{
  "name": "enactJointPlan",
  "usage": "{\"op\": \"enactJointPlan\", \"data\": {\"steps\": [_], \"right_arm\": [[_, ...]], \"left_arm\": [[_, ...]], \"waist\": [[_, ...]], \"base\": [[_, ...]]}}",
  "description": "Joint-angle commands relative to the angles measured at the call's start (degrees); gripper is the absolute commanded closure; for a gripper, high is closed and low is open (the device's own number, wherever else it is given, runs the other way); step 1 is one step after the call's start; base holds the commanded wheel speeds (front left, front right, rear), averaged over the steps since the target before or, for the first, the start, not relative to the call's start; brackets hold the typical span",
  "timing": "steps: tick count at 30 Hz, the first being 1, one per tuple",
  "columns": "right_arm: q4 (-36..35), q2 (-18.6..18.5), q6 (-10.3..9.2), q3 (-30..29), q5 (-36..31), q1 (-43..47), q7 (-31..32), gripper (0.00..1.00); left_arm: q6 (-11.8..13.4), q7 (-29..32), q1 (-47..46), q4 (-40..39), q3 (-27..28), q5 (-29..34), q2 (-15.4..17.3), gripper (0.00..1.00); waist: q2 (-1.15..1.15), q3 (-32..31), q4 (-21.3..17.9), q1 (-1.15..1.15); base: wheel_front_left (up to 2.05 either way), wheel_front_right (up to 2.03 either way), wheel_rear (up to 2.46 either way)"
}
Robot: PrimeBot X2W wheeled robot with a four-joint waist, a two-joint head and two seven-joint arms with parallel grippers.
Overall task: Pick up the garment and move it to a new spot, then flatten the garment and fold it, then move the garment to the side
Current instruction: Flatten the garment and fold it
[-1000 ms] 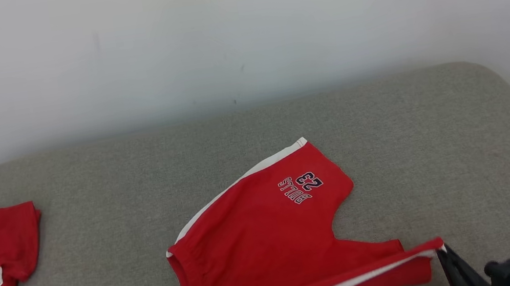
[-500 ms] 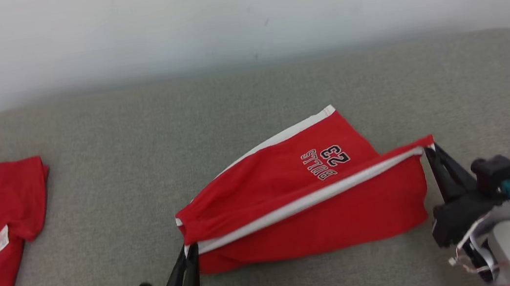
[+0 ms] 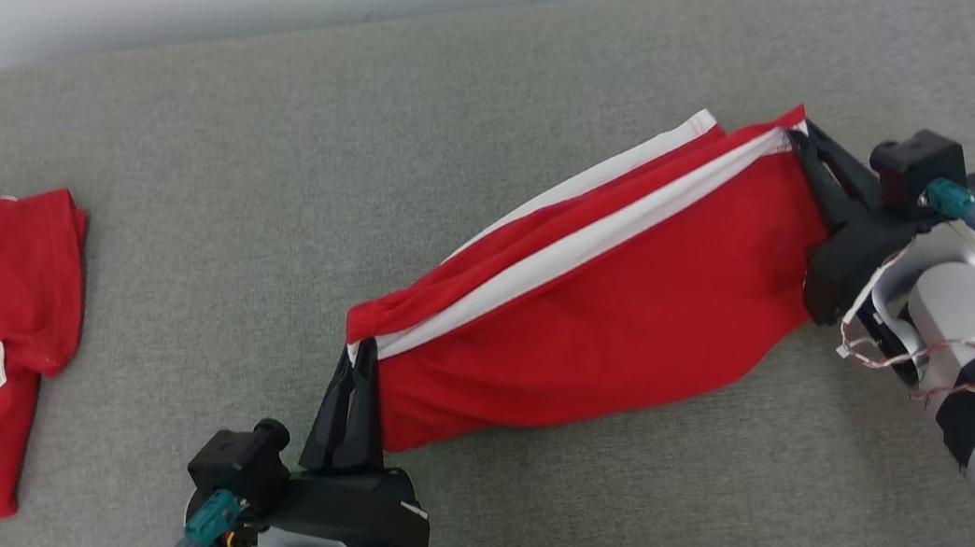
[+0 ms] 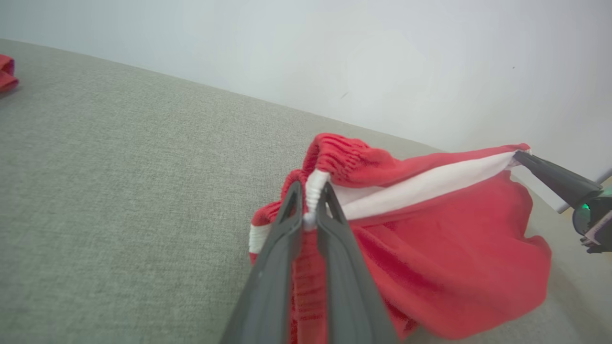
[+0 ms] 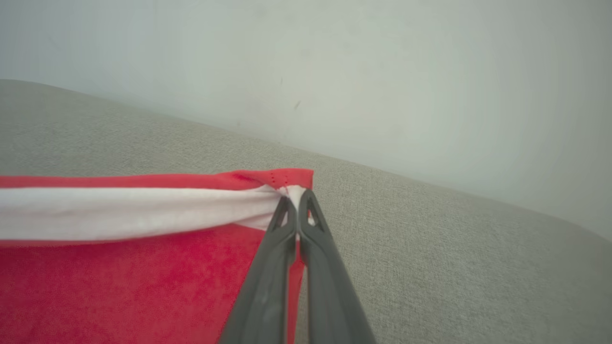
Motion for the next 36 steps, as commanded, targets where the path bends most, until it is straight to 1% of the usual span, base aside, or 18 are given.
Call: {"op": "enactJointPlan", "data": {"steps": [1, 5, 8, 9, 10, 11, 12, 19, 24, 28, 36], "right_arm": [[0.5, -0.3, -0.17, 0.3, -0.3, -1.1, 0.0, 1.0], [3.0, -0.3, -0.17, 1.0, -1.2, -4.6, 0.0, 1.0], [4.9, -0.4, -0.17, 0.2, -2.2, -6.5, 0.0, 1.0], [5.4, -0.2, -0.17, 0.0, -2.5, -6.9, 0.0, 1.0], [5.7, 0.1, -0.17, -0.2, -2.8, -7.4, 0.0, 1.0], [5.9, 0.3, -0.17, -0.7, -2.8, -7.8, 0.0, 0.76], [5.9, 0.5, -0.17, -1.0, -3.1, -8.0, 0.0, 0.0], [5.0, 1.4, -0.17, -3.5, -3.6, -6.6, 0.0, 0.0], [3.0, 2.2, -0.17, -4.9, -1.1, -3.9, 0.0, 0.0], [1.7, 2.2, -0.17, -4.3, 0.9, -0.6, 0.0, 0.0], [5.1, 2.5, -0.16, -1.5, 5.3, 3.1, 0.0, 0.0]], "left_arm": [[0.2, -0.2, -0.9, 0.1, -0.1, -0.5, -0.1, 1.0], [0.2, -0.2, -2.3, 0.3, -0.6, -1.0, -0.2, 1.0], [0.2, -0.2, -2.9, 0.0, -1.1, -1.8, -0.2, 1.0], [0.2, -0.2, -3.1, -0.1, -1.1, -1.6, -0.2, 0.97], [0.2, -0.2, -3.2, -0.4, -1.0, -1.4, -0.2, 0.64], [0.2, -0.2, -3.2, -0.6, -0.8, -1.2, -0.2, 0.4], [0.2, -0.2, -3.0, -0.7, -0.7, -1.1, -0.2, 0.0], [0.2, -0.2, -1.9, -0.4, 1.0, 1.2, -0.2, 0.0], [1.4, -0.2, -0.2, -1.3, 2.7, 3.3, -0.2, 0.0], [2.1, -0.2, 1.5, -2.2, 3.7, 4.6, -0.2, 0.0], [2.4, -0.2, 4.6, -3.1, 5.6, 6.0, -0.2, 0.0]], "waist": [[-0.01, 2.4, 1.8, -0.02], [-0.01, 3.8, 2.7, -0.02], [-0.01, 4.7, 3.2, -0.02], [-0.01, 4.9, 3.3, -0.02], [-0.01, 5.0, 3.4, -0.02], [-0.01, 5.1, 3.5, -0.02], [-0.01, 5.2, 3.5, -0.02], [-0.01, 4.8, 3.0, -0.02], [-0.01, 3.8, 2.4, -0.02], [-0.01, 2.8, 2.0, -0.02], [-0.01, 1.5, 1.6, -0.02]], "base": [[0.0, 0.0, 0.0], [0.0, 0.0, 0.0], [0.0, 0.0, 0.0], [0.0, 0.0, 0.0], [0.0, 0.0, 0.0], [0.0, 0.0, 0.0], [0.0, 0.0, 0.0], [0.0, 0.0, 0.0], [0.0, 0.0, 0.0], [0.0, 0.0, 0.0], [0.0, 0.0, 0.0]]}}
